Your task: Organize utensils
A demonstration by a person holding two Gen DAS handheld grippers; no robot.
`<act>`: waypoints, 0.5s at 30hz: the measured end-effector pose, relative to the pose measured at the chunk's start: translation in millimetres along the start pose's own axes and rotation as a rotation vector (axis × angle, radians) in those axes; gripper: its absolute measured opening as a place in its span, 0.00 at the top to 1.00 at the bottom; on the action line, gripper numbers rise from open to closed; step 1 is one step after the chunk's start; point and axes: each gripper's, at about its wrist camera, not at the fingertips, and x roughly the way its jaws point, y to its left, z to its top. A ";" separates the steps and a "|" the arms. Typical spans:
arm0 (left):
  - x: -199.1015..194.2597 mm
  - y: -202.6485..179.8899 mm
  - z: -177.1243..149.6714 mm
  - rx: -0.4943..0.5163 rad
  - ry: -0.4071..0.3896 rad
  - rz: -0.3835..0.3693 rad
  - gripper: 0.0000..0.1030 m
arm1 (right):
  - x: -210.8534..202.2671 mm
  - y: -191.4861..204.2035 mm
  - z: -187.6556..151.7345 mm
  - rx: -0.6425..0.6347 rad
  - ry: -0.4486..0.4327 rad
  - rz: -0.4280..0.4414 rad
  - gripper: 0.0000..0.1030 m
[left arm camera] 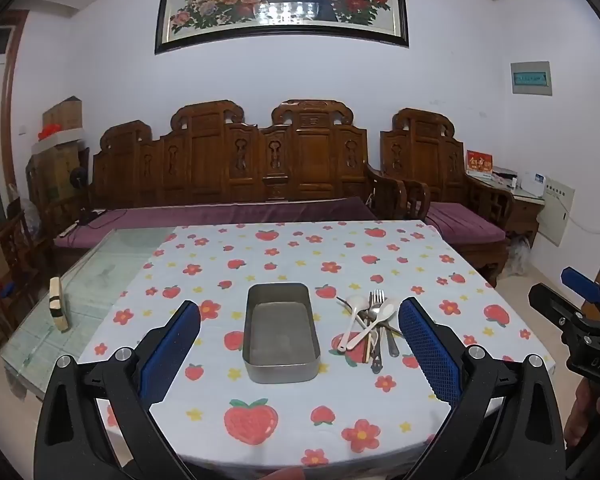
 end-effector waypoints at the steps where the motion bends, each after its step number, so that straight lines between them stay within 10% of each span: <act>1: -0.1 -0.4 -0.1 0.006 -0.002 0.001 0.07 | -0.5 -0.8 -0.1 0.008 -0.005 0.003 0.02; 15: 0.0 0.5 0.1 -0.008 -0.003 -0.006 0.07 | -2.0 4.1 2.1 -0.010 -0.015 -0.001 0.02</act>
